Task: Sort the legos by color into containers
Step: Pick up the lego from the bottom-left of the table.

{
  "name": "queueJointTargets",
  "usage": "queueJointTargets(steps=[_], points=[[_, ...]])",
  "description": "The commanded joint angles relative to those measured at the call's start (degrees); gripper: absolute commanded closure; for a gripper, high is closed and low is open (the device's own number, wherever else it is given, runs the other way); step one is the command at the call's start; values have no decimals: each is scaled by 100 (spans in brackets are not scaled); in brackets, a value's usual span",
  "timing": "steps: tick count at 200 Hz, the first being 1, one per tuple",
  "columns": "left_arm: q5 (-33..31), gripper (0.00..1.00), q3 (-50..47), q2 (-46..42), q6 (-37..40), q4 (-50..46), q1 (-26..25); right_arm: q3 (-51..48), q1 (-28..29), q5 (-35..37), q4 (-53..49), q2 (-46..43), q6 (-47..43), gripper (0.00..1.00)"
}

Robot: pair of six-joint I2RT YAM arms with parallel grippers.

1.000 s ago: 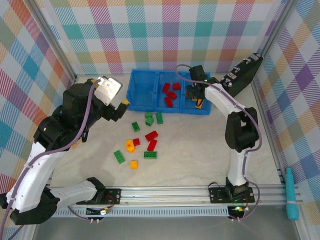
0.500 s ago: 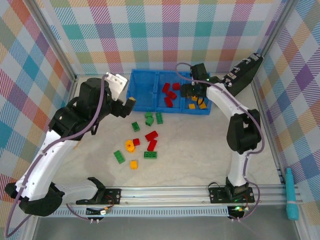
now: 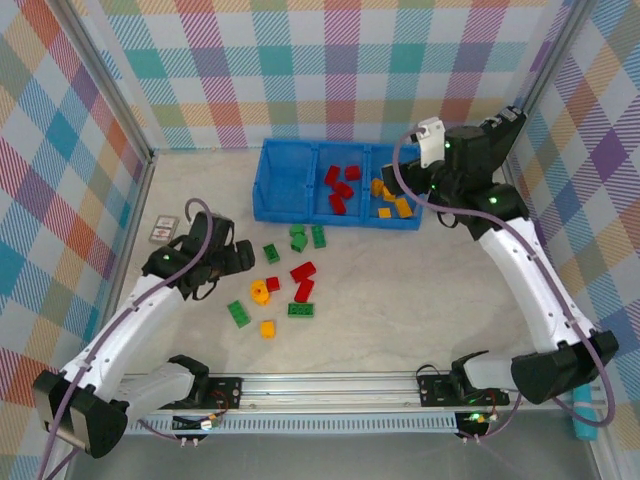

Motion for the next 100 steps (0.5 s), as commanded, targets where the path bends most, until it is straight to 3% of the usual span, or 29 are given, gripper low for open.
queueJointTargets(steps=[1, 34, 50, 68, 100], points=[[25, 10, -307, 59, -913, 521, 33, 214, -45, -128, 290, -28, -496, 1], [-288, 10, -642, 393, -1232, 337, 33, 1458, -56, -1197, -217, 496, -568, 1], [-320, 10, -848, 471, -1363, 385, 29, 2861, -56, -1882, -753, 990, -505, 1], [-241, 10, -1142, 540, -1584, 525, 17, 4073, -56, -2139, -1024, 1399, -500, 1], [-150, 13, -1553, 752, -1960, 592, -168, 4013, -59, -2266, -632, 1229, -243, 1]])
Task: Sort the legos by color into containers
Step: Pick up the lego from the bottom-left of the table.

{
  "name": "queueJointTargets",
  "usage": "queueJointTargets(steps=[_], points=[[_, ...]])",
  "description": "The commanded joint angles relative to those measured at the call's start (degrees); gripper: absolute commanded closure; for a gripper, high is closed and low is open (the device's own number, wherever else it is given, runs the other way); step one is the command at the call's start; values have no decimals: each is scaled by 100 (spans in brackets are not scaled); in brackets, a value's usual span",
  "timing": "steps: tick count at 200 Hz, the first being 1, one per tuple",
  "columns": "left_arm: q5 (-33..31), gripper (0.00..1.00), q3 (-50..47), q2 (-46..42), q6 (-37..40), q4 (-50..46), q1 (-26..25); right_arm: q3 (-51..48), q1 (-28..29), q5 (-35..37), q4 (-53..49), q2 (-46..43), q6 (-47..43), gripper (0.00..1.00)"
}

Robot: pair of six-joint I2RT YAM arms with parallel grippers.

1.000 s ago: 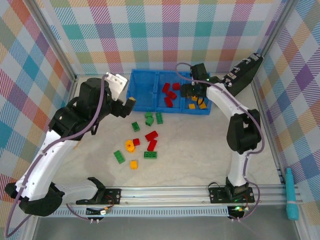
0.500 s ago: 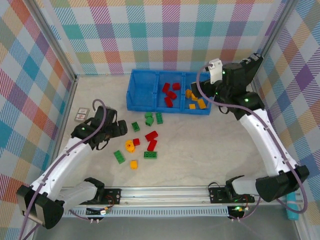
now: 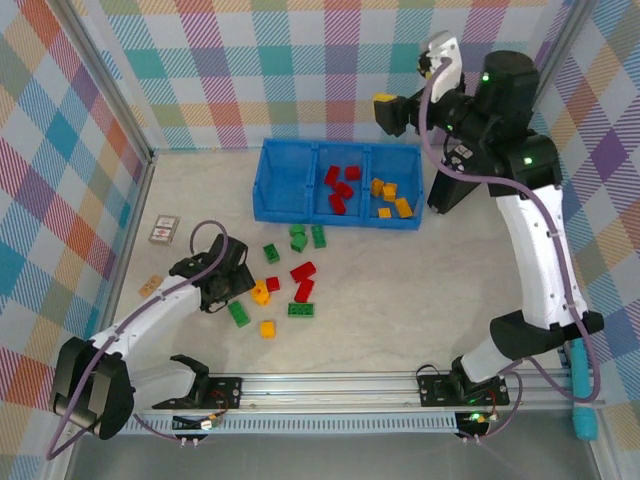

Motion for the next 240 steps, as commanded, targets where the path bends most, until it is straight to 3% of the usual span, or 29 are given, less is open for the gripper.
queueJointTargets(steps=[1, 23, 51, 86, 129, 176, 209, 240], points=[[20, 13, -264, 129, -487, 83, -140, -89, -28, -548, 3, -227, 139, 1], [-72, 14, -476, 152, -780, 81, -339, -1372, -26, -1123, 515, -953, 261, 1], [-28, 17, -626, 302, -947, 171, -421, -2716, -23, -1215, 1084, -1880, 321, 1], [-49, 20, -555, 750, -988, 300, -514, -2756, -28, -1122, 881, -2133, -150, 1], [-24, 38, -586, 1440, -1202, 691, -714, -2821, -27, -1128, 1096, -2135, -292, 1], [-3, 61, -437, 1777, -1177, 605, -873, -2451, -23, 175, 393, -1946, 223, 1], [-139, 74, -422, 1647, -1279, 302, -936, -2766, -23, -177, 245, -2036, 322, 1], [-319, 79, -189, 1263, -1292, -90, -935, -3478, -23, -311, 980, -1883, 747, 1]])
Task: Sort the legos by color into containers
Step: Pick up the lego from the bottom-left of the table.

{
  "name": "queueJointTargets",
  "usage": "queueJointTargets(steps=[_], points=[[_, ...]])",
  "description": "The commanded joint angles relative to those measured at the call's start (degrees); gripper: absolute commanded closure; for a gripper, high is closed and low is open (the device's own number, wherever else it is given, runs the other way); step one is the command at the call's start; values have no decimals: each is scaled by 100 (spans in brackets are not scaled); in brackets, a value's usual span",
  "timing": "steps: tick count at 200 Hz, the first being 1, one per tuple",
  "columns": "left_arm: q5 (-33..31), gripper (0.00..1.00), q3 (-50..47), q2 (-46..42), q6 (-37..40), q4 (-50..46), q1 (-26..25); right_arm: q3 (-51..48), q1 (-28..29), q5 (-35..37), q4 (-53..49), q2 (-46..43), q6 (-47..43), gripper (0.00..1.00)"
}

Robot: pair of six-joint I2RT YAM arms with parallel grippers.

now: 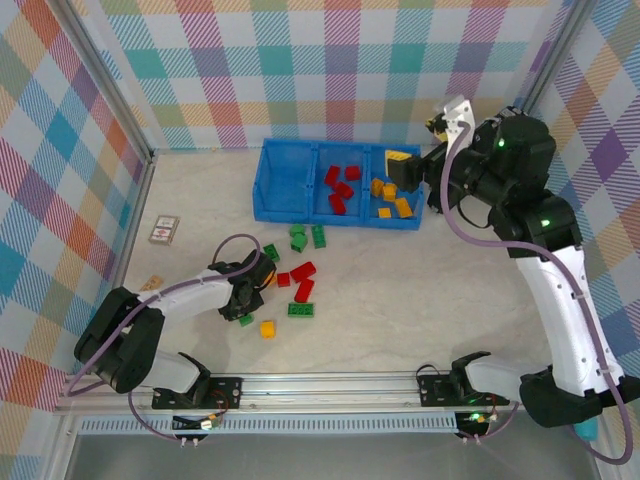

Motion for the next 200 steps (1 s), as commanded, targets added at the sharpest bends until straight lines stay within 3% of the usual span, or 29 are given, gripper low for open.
queueJointTargets(steps=[1, 45, 84, 110, 155, 200], points=[[-60, 79, 44, -166, -92, -465, -27, -333, -27, -121, 424, 207, 467, 1], [-270, 84, 285, -409, 18, -771, -27, -124, -44, -148, 263, 986, 128, 1], [-166, 87, 9, -424, -63, -612, -27, -781, -120, 508, 1301, 870, 127, 1], [-318, 88, 154, -783, -49, -830, -27, -494, -195, 496, 1054, 1116, 202, 1], [-1098, 88, 1930, -1026, 866, -1234, 12, -281, -265, 451, 924, 1422, 258, 1], [-1228, 88, 3862, 406, 2023, 242, 116, -33, -348, 259, 735, 1676, 537, 1]])
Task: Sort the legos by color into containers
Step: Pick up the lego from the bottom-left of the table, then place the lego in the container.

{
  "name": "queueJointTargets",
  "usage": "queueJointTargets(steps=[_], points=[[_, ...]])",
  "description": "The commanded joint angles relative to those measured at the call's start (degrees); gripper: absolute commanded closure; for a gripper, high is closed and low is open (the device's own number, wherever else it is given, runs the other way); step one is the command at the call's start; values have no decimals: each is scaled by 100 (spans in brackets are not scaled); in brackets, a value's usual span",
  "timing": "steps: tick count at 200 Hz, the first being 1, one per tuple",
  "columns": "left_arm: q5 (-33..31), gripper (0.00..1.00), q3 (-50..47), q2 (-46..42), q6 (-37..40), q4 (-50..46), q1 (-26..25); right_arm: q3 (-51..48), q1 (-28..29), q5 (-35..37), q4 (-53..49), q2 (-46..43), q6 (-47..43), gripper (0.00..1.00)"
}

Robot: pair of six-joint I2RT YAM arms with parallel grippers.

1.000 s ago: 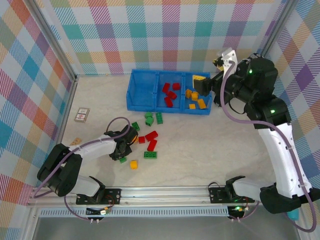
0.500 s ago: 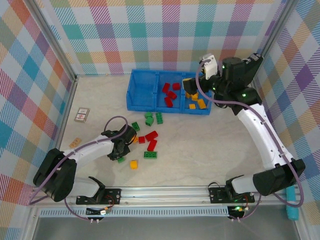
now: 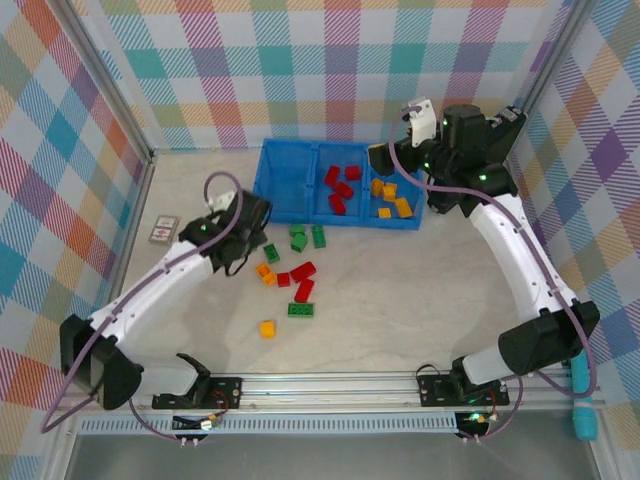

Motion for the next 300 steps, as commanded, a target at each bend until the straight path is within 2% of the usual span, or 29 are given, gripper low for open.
queueJointTargets(steps=[1, 44, 76, 146, 169, 198, 229, 250, 272, 300], points=[[-226, 88, 650, 801, 845, 913, 84, 275, -74, -177, -25, 91, 259, 1], [258, 88, 1931, 2632, 1108, 2092, 579, 270, -78, -250, -59, -15, 294, 1], [447, 88, 2510, 3720, 1078, 2429, 922, 231, -111, -218, -47, -108, 321, 1], [1068, 88, 2950, 4919, 828, 3052, 1143, 252, -144, -213, -24, -16, 317, 1], [1165, 80, 3212, 5188, 802, 2941, 1142, 263, -146, -287, -22, 23, 306, 1], [1130, 66, 3084, 5051, 839, 2973, 1133, 241, -155, -312, -8, 6, 303, 1], [1043, 51, 2825, 4415, 1126, 2899, 1082, 232, -162, -391, 6, 11, 321, 1], [853, 34, 2729, 3829, 1427, 2573, 940, 232, -161, -433, 5, 15, 335, 1], [679, 32, 2633, 3222, 1698, 2060, 755, 225, -169, -411, -2, -18, 328, 1], [608, 34, 1767, 2237, 1941, 1731, 392, 230, -161, -436, -5, -21, 329, 1]])
